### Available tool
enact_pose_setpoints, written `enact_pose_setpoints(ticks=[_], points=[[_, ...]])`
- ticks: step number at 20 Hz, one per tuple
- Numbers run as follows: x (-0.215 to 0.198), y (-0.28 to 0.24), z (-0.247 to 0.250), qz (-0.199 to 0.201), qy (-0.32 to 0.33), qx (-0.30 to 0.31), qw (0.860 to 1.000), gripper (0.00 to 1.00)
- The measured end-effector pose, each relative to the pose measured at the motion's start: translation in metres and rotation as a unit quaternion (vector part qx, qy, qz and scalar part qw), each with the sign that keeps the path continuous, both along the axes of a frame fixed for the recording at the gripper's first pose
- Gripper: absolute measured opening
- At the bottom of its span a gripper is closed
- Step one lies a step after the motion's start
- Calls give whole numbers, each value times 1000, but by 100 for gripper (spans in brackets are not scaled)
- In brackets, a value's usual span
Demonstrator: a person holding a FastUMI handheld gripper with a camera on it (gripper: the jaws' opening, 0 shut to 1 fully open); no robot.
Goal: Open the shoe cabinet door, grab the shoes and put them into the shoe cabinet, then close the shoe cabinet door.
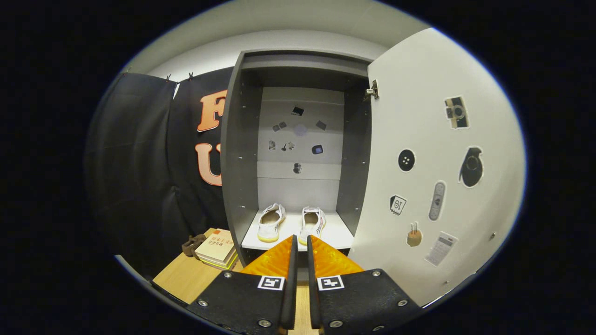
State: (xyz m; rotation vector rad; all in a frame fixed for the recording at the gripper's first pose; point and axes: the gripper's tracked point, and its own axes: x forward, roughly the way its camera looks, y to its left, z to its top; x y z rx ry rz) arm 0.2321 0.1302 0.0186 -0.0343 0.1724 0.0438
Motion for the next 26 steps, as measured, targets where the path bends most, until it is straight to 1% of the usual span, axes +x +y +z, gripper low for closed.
enact_pose_setpoints(ticks=[5,11,16,20,26], points=[[-36,-9,2,-10,-6,12,1000,13],[-70,-15,5,-21,-13,21,999,15],[-98,-22,2,-29,-12,27,999,20],[-120,-36,1,-45,-15,31,998,26],[-151,-71,3,-75,-24,31,996,34]])
